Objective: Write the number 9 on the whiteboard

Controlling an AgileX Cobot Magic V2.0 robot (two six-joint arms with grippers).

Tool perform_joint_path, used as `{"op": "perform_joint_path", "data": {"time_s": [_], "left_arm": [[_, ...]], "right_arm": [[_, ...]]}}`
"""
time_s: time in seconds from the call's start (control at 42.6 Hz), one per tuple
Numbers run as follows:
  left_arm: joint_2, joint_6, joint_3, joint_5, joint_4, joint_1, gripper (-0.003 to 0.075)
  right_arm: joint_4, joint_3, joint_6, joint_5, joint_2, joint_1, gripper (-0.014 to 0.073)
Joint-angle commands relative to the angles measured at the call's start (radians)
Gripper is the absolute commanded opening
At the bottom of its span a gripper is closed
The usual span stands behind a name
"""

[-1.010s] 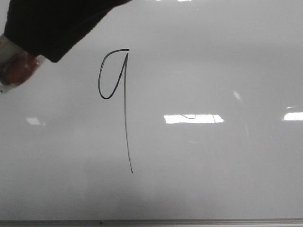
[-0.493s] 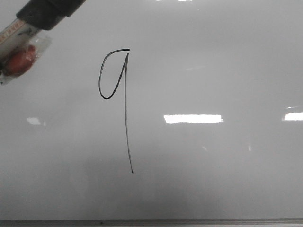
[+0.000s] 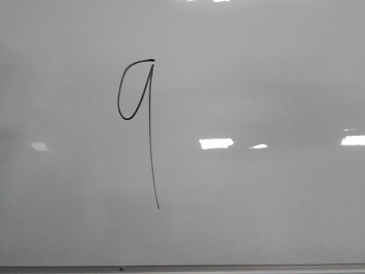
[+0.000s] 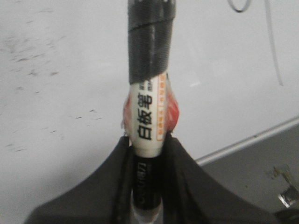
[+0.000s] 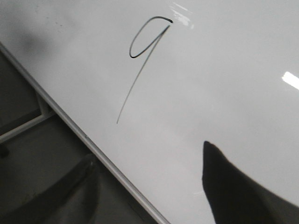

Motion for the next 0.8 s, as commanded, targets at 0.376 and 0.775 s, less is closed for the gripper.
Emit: {"op": "perform_joint_path", "data": {"time_s": [0.376,0.775], "left_arm": [[0.1,-0.035,0.174,-0.684,-0.183,0.273,-0.0019],[0.483,-0.037,0.172,-1.017,-0.218,0.271,-0.0019]], "right_arm": [[0.032,0.125,0.08,-0.201,-0.114,-0.027,-0.0072],[0.032,0.126,0.08,-0.201,-0.114,-0.027,-0.0071]]}}
